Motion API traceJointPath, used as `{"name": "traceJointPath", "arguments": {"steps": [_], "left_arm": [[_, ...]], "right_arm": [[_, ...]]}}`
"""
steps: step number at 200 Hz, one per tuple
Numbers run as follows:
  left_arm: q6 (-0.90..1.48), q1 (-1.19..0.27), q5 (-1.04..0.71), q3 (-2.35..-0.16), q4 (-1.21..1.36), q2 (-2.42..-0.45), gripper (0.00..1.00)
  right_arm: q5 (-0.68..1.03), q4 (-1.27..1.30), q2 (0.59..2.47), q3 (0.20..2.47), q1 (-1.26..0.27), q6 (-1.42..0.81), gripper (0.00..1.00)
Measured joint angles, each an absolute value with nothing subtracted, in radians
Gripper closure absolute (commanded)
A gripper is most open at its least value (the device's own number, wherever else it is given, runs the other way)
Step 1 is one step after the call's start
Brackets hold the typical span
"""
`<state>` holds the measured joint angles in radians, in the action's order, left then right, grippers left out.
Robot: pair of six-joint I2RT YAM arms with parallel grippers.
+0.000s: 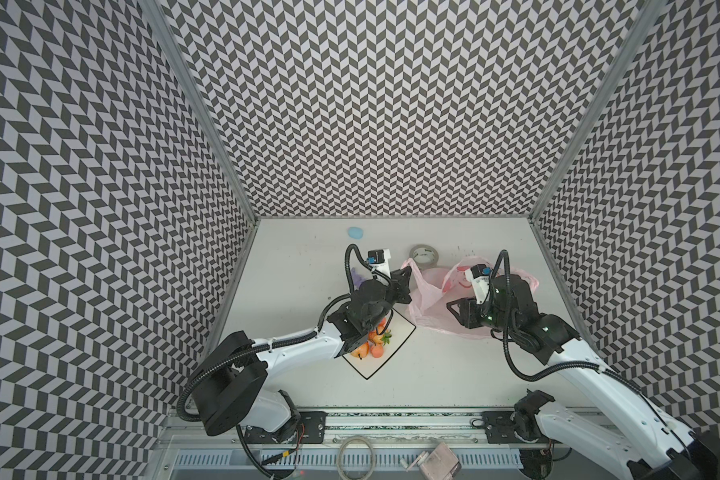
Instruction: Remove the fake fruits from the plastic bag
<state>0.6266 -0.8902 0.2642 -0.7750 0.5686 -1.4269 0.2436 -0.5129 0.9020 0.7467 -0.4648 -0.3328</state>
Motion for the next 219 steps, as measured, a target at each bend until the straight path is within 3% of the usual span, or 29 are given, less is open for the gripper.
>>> {"name": "traceJointPath", "arguments": {"steps": [86,130,167,219], "left_arm": [[0.627,-0.88,0.24,-0.776,0.575,-1.449,1.0],[0.621,-0.882,0.217,-0.775,0.583,-1.447,1.0],[0.612,-0.899,0.202,-0.76,0.592,-1.419,1.0],[0.591,-0.964,0.184,-0.688,0.626,-1.359,1.0]], "right_arm": [[0.299,-0.581,0.793,0.788,-0.465,-0.35,0.58],[0.085,-0.596,0.884,0.793,-0.464,-0.482,0.49],[-0.074,-0.529,1.015,0.74,-0.456,-0.643,0.34],[-0.189,-0.387,1.134,0.631,-0.34,-0.854,0.23]]}}
